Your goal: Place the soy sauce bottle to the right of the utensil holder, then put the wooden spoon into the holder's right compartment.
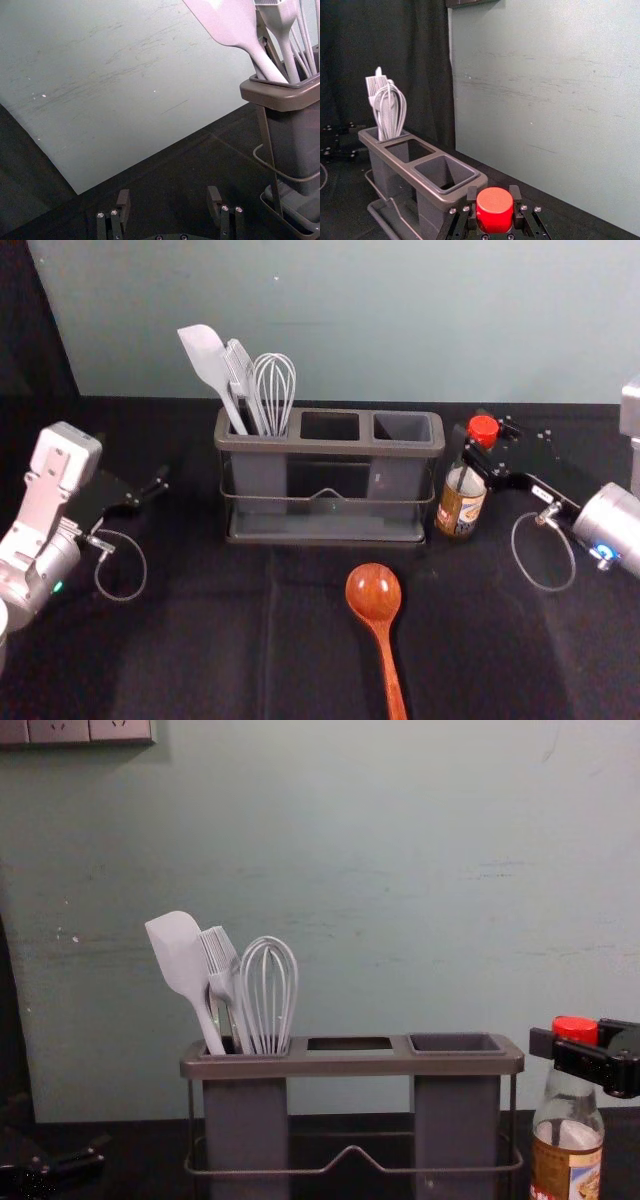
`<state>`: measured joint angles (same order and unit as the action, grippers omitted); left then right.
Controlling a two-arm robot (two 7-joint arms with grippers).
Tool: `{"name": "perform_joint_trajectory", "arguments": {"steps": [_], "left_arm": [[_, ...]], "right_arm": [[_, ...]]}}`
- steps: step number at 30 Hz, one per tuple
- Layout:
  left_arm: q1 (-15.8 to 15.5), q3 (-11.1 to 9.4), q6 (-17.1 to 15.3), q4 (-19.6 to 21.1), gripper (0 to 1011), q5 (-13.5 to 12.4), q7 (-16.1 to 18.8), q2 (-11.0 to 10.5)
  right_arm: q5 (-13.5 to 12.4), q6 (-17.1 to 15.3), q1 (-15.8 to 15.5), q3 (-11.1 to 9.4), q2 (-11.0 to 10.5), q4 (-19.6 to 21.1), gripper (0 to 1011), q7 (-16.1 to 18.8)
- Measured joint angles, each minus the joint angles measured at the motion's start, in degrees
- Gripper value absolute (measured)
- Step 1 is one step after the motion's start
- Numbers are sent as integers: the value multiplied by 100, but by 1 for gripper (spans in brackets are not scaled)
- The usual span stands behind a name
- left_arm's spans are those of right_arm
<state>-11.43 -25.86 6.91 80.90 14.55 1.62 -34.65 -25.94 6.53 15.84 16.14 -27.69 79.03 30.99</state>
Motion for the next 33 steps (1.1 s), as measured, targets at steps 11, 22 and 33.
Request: {"name": "perform_joint_trajectory", "arguments": {"steps": [11,22,33], "left_arm": [[0,0,0,0,1005,0,0,0],[0,0,0,0,1005,0,0,0],[0,0,0,0,1005,0,0,0]], "right_arm": [[6,-5,124,36,117,-191,386,-58],[-196,74,41,-116,142,-86,656,-61],[-305,37,-623,-393,-161,1005,977,-259]]}}
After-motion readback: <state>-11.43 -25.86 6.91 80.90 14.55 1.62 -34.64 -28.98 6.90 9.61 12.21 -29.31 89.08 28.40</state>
